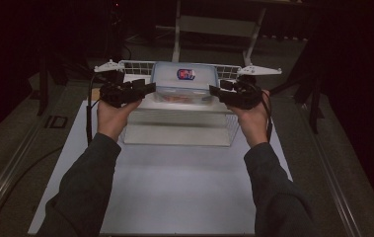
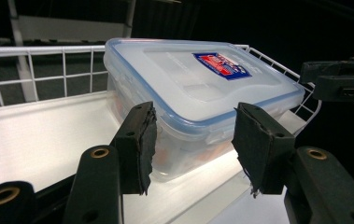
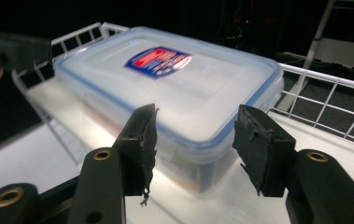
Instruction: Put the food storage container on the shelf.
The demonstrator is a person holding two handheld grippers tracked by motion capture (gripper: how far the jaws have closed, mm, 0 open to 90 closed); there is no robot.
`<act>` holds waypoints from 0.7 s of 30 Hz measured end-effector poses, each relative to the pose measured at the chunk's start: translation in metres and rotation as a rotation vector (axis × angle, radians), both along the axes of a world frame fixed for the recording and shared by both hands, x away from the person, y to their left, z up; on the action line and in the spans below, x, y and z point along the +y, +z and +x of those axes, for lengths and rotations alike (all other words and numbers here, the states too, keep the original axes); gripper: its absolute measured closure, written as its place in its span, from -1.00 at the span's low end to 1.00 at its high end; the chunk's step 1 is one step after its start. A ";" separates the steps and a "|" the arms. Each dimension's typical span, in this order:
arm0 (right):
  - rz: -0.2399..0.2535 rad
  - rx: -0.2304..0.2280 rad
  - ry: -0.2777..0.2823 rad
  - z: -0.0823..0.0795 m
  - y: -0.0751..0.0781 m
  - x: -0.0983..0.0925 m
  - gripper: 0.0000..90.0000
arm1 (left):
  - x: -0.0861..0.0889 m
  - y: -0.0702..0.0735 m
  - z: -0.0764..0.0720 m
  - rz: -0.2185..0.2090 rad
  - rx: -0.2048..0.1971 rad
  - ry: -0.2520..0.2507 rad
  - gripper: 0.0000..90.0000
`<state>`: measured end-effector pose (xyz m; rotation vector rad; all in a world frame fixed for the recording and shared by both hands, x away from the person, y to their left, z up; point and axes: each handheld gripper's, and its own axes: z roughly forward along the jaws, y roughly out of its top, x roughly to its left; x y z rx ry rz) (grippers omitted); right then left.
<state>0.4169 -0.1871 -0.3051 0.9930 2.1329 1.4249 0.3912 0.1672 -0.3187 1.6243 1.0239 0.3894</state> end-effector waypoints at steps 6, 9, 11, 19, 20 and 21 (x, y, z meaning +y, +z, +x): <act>-0.074 0.003 0.060 -0.012 0.003 -0.003 0.10 | 0.000 0.008 -0.018 0.080 -0.050 -0.013 0.05; -0.107 -0.004 0.083 -0.020 0.005 -0.004 0.09 | -0.001 0.012 -0.032 0.125 -0.089 -0.031 0.04; -0.126 -0.008 0.101 -0.026 0.006 -0.005 0.08 | -0.002 0.014 -0.041 0.152 -0.108 -0.041 0.03; -0.196 -0.019 0.176 -0.059 0.002 0.003 0.05 | -0.010 0.016 -0.086 0.223 -0.186 -0.098 0.00; -0.204 -0.024 0.184 -0.062 0.001 0.005 0.05 | -0.010 0.015 -0.092 0.228 -0.194 -0.101 -0.01; -0.209 -0.028 0.200 -0.067 -0.001 0.006 0.05 | -0.008 0.014 -0.099 0.238 -0.202 -0.109 -0.01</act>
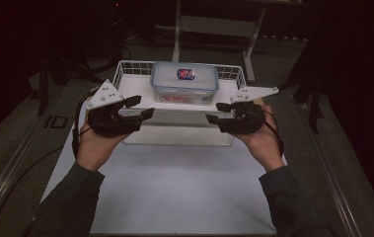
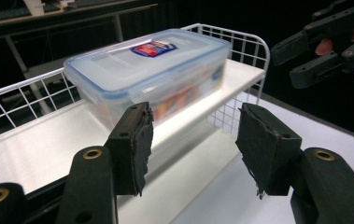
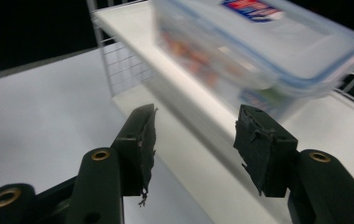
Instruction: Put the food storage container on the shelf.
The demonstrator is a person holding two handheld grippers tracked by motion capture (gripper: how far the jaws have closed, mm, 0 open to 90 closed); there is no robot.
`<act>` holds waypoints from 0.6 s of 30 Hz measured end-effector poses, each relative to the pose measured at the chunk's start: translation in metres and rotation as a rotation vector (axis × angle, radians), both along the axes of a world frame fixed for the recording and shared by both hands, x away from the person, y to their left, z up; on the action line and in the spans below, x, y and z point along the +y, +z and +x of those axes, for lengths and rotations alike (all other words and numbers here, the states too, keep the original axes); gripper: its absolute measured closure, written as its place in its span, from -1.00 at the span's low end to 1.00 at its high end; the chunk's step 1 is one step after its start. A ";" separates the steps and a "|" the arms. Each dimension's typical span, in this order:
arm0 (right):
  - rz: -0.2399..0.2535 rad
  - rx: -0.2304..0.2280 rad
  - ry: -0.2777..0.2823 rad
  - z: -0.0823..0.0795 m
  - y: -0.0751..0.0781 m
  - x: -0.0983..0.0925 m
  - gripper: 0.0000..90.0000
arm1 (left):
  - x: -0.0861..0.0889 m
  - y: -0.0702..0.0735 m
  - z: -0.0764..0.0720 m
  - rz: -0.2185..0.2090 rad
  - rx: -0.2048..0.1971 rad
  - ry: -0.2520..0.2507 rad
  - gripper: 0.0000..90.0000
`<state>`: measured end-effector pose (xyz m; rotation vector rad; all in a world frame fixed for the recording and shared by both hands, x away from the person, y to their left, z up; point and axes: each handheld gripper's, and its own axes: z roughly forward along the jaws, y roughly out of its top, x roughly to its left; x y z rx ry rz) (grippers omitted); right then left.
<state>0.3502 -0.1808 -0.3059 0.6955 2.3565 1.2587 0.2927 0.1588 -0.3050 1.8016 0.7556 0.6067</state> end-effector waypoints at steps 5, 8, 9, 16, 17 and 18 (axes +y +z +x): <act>-0.063 -0.012 0.039 -0.023 -0.018 0.006 0.03 | 0.009 -0.014 -0.024 0.007 -0.012 0.004 -0.02; -0.066 -0.022 0.040 -0.035 -0.029 0.002 0.02 | 0.016 -0.027 -0.033 0.011 -0.001 0.021 -0.02; -0.052 -0.024 0.038 -0.038 -0.033 0.000 0.02 | 0.019 -0.031 -0.035 0.015 0.004 0.028 -0.02; 0.023 -0.013 0.010 -0.061 -0.051 -0.023 -0.02 | 0.032 -0.068 -0.048 0.026 0.064 0.027 -0.04; 0.036 -0.019 0.005 -0.064 -0.055 -0.027 -0.04 | 0.034 -0.075 -0.050 0.037 0.069 0.032 -0.04; 0.036 -0.019 0.005 -0.064 -0.055 -0.027 -0.04 | 0.034 -0.075 -0.050 0.037 0.069 0.032 -0.04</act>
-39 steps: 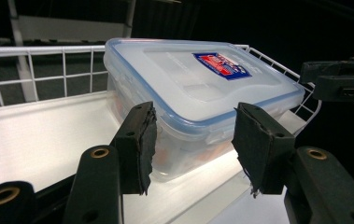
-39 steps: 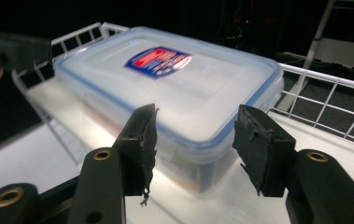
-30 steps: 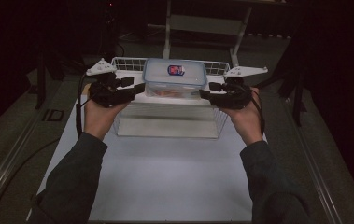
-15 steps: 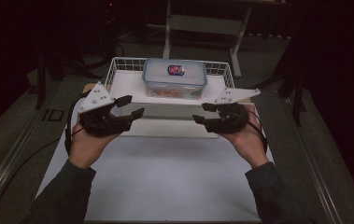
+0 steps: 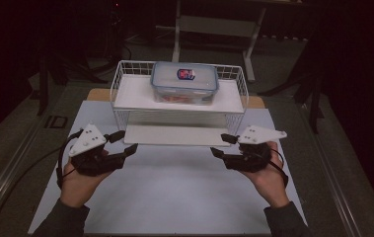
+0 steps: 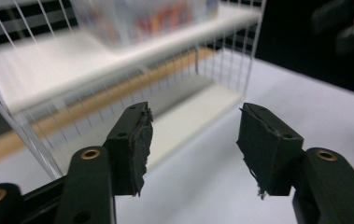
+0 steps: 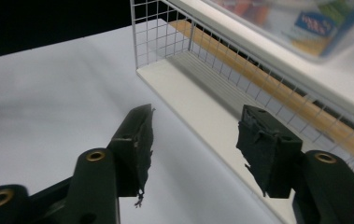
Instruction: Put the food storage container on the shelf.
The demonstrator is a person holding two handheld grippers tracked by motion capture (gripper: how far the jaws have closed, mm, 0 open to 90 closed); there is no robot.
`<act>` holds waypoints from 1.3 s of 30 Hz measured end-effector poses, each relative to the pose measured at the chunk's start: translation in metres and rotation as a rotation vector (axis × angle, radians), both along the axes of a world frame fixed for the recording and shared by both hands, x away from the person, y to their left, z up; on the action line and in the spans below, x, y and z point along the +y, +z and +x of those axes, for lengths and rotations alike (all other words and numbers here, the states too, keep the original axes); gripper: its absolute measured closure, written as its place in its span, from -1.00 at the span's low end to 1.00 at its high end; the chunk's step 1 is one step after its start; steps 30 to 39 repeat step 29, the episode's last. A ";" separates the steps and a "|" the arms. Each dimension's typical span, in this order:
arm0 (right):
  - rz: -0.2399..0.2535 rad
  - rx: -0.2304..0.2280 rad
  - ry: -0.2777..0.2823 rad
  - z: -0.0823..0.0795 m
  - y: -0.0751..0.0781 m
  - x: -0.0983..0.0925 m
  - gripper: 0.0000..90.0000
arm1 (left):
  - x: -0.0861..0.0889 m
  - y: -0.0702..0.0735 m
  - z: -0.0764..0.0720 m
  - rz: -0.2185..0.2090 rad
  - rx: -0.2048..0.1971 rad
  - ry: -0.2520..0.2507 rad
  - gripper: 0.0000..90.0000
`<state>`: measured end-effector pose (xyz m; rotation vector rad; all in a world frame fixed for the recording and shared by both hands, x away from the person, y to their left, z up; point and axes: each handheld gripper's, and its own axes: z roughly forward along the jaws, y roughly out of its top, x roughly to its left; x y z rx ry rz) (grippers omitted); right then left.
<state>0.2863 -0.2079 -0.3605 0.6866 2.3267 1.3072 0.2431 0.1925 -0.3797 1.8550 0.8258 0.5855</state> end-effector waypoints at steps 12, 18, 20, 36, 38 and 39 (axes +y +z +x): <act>0.098 0.010 -0.152 -0.043 -0.059 -0.057 -0.20 | 0.039 -0.061 -0.034 -0.058 0.053 0.108 -0.04; 0.109 -0.021 -0.207 -0.058 -0.068 -0.078 -0.26 | 0.046 -0.069 -0.040 -0.074 0.034 0.125 -0.05; 0.124 -0.031 -0.227 -0.062 -0.072 -0.085 -0.28 | 0.047 -0.070 -0.041 -0.086 0.030 0.126 -0.05; 0.145 -0.034 -0.253 -0.060 -0.081 -0.093 -0.29 | 0.048 -0.076 -0.040 -0.093 0.003 0.136 -0.05; 0.145 -0.034 -0.253 -0.060 -0.081 -0.093 -0.29 | 0.048 -0.076 -0.040 -0.093 0.003 0.136 -0.05; 0.145 -0.034 -0.253 -0.060 -0.081 -0.093 -0.29 | 0.048 -0.076 -0.040 -0.093 0.003 0.136 -0.05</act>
